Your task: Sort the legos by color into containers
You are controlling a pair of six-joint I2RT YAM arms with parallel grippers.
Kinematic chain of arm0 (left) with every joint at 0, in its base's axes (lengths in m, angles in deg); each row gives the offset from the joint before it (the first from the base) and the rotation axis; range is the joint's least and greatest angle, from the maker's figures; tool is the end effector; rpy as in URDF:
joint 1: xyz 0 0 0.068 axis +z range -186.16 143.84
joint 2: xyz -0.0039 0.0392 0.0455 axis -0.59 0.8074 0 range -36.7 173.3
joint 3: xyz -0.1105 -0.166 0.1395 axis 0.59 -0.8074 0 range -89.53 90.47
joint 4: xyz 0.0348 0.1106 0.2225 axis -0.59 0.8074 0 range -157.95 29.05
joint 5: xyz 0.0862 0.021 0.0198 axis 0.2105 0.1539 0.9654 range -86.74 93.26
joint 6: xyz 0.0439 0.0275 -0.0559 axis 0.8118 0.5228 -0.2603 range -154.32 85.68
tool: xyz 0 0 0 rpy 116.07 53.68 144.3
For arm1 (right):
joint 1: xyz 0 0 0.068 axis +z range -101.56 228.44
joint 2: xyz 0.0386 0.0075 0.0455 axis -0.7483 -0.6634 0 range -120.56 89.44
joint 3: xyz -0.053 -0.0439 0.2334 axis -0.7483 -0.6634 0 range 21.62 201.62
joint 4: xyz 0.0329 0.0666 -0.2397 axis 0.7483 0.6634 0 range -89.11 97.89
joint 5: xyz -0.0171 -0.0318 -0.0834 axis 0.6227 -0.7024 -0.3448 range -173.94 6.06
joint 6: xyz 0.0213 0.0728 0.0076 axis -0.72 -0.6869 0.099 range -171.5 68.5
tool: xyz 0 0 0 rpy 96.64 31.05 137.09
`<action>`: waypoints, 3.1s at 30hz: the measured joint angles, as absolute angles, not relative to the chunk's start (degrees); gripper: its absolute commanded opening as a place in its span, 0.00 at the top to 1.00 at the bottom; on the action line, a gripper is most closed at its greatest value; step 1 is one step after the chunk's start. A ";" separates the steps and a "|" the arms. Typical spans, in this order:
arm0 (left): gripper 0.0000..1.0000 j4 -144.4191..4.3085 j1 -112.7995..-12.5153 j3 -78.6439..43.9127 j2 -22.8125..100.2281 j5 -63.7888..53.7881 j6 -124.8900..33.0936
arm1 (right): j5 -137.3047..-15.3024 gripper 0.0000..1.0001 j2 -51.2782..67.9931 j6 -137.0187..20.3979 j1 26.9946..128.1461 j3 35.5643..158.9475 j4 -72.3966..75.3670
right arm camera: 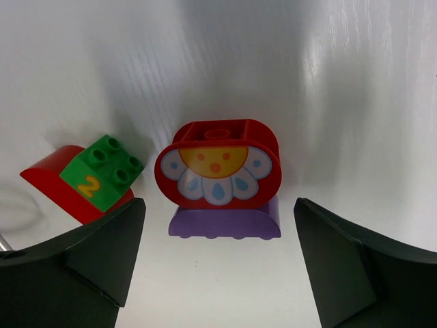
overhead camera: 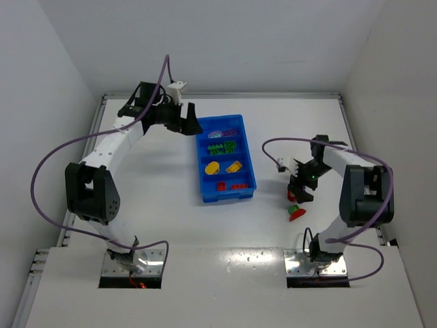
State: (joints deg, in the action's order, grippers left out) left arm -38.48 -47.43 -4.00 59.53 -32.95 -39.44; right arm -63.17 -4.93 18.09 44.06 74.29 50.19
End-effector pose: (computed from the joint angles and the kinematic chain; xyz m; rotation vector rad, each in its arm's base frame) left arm 0.3676 -0.1122 0.2798 0.4570 2.2049 -0.8678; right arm 0.2508 0.0038 0.1012 -1.5612 2.4496 0.4405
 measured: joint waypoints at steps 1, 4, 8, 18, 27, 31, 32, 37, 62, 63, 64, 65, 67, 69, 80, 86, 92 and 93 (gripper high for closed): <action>0.00 -38.39 -47.43 -4.00 59.64 -32.95 -39.44 | -63.34 0.09 -5.28 17.74 44.06 74.29 50.01; 0.00 -38.28 -47.43 -4.00 60.03 -32.92 -39.42 | -64.17 0.09 -6.35 17.26 44.04 74.29 49.40; 0.00 -37.65 -47.43 -3.89 60.07 -32.95 -39.25 | -64.48 0.09 -7.20 16.99 44.04 74.26 48.92; 0.00 -37.38 -47.43 -3.12 61.36 -32.95 -39.03 | -66.38 0.21 -7.20 16.60 43.60 74.26 47.63; 0.00 -37.19 -47.43 -3.12 61.89 -32.95 -39.03 | -67.06 0.47 -7.20 16.60 42.95 74.02 47.06; 0.00 -37.17 -47.43 -3.12 61.89 -32.95 -39.03 | -66.97 0.72 -7.07 16.53 42.92 73.78 46.98; 0.00 -37.17 -47.43 -3.12 61.89 -32.97 -39.01 | -66.86 0.77 -7.07 16.56 42.92 73.81 47.02; 0.00 -37.28 -47.43 -3.34 61.89 -34.04 -39.09 | -64.46 0.87 -7.07 16.32 42.90 74.85 49.53; 0.00 -42.83 -47.43 -14.29 57.89 -41.51 -44.73 | -54.23 0.03 3.00 2.52 45.70 78.72 47.54; 0.00 -42.85 -47.43 -14.29 57.89 -41.51 -44.78 | -53.97 0.03 2.74 3.64 46.25 79.14 47.59; 0.00 -42.89 -47.43 -14.29 57.89 -41.53 -44.84 | -53.84 0.03 2.00 4.58 46.71 79.58 47.65; 0.00 -42.89 -47.43 -14.29 57.89 -41.56 -44.89 | -53.73 0.03 0.95 5.52 47.21 80.17 47.76; 0.00 -42.94 -47.43 -14.29 57.89 -41.56 -44.91 | -53.68 0.03 -2.39 7.18 48.76 82.13 47.89; 0.00 -43.00 -47.43 -14.29 57.89 -41.56 -44.91 | -53.73 0.03 -5.56 8.29 50.73 84.06 47.83; 0.00 -42.78 -47.43 -14.29 57.89 -41.10 -44.17 | -56.53 0.01 -15.22 10.06 59.25 87.40 47.19; 0.00 -42.26 -47.29 -13.86 57.93 -40.70 -43.68 | -58.71 0.01 -16.75 10.02 59.86 87.44 45.77; 0.00 -41.54 -47.25 -12.33 58.08 -40.38 -43.38 | -60.07 0.05 -18.00 10.02 60.32 87.44 44.79; 0.00 -41.52 -47.21 -12.22 58.11 -40.38 -43.31 | -60.15 0.05 -18.13 10.02 60.39 87.44 44.66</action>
